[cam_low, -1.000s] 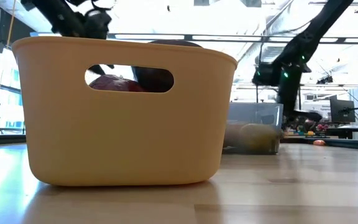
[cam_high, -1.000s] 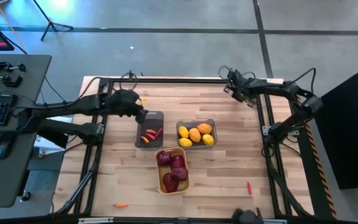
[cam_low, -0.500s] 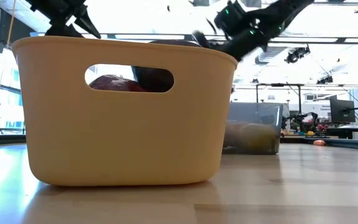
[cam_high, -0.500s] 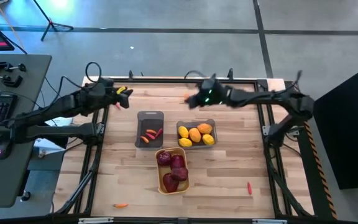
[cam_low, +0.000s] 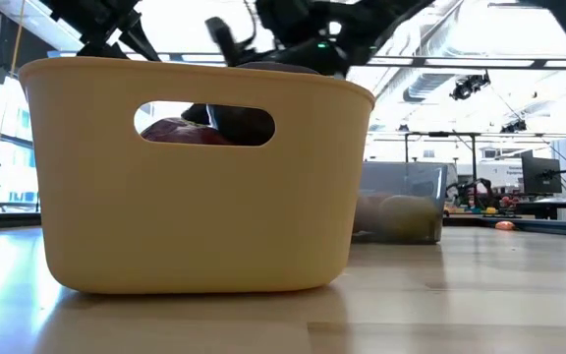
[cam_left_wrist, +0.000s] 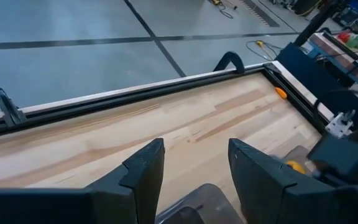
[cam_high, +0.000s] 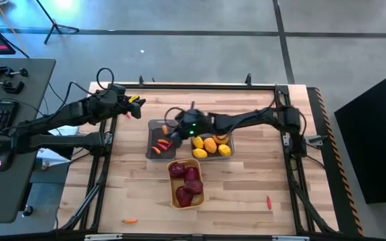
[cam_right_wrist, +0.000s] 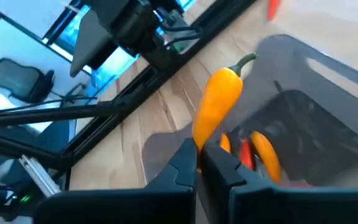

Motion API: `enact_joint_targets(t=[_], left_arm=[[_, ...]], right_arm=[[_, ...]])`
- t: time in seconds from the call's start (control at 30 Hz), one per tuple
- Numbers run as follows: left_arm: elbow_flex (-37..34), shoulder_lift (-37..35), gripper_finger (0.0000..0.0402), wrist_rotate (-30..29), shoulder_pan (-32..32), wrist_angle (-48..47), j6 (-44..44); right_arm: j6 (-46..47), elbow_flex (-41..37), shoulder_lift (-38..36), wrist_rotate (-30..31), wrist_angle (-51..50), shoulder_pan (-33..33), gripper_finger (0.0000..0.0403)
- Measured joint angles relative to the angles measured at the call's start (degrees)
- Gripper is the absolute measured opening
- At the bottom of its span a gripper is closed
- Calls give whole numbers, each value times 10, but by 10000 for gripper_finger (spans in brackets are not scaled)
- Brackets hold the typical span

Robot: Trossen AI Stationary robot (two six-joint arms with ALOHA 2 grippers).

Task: Sort produce into baskets
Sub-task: Put the yellow chili pepper into the left black bin, then put the orange chili pepper into the left black bin

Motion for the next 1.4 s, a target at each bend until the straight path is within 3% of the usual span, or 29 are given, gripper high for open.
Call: enact_joint_targets(t=[0.13, 0.3, 0.47, 0.57, 0.63, 0.73, 0.87, 0.97, 1.17, 1.4], left_arm=[[0, 0, 168, 1, 0, 0, -4], [0, 0, 168, 15, 0, -10, -4], [0, 0, 168, 23, 0, -37, -6], [0, 0, 168, 23, 0, -48, -10], [0, 0, 168, 23, 0, -48, -10], [0, 0, 168, 22, 0, -48, -10], [0, 0, 168, 22, 0, -48, -10], [0, 0, 168, 22, 0, -50, -10], [0, 0, 168, 22, 0, -52, -8], [0, 0, 168, 22, 0, -51, 0]], right_arm=[[-14, 80, 48, -23, -66, -1, 34], [-38, 140, 67, -41, -143, -9, 110], [-115, 154, 65, -139, -229, -28, 168], [-153, 159, 49, -226, -320, -44, 179], [-195, 159, 27, -252, -405, -50, 180], [-261, 148, -15, -248, -532, -43, 181], [-274, 89, -88, -217, -611, -15, 181], [-208, 7, -150, -189, -607, 22, 181], [23, -161, -255, -180, -579, 141, 181], [343, -281, -294, -194, -586, 295, 181]])
